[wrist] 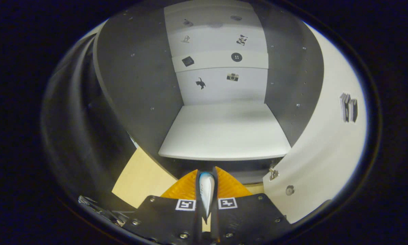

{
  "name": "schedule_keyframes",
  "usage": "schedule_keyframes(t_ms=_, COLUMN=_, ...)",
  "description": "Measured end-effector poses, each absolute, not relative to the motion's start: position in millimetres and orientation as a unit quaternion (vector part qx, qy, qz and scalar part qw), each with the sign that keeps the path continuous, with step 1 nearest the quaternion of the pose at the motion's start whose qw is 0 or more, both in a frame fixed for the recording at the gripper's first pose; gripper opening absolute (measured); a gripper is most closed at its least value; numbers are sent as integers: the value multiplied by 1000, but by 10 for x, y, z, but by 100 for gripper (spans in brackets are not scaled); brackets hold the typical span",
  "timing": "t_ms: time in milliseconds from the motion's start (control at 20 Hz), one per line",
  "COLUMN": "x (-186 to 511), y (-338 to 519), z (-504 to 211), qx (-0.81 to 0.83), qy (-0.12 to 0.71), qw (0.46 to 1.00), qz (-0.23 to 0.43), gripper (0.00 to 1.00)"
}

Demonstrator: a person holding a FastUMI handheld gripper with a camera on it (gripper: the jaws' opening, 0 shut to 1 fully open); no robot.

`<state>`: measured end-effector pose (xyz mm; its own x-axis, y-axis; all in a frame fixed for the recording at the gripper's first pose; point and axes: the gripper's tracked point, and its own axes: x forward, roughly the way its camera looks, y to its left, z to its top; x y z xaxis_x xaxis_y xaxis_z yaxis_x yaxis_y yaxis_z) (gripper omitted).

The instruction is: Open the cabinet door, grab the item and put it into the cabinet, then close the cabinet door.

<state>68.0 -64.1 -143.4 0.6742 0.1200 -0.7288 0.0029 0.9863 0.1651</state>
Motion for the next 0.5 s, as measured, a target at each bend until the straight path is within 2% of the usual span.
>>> schedule_keyframes(t_ms=250, x=1088, y=-828, z=-1344, qx=59, qy=401, qw=914, qz=20, gripper=10)
schedule_keyframes(t_ms=500, x=1323, y=-1007, z=-1653, qx=39, qy=444, qw=895, qz=6, gripper=10)
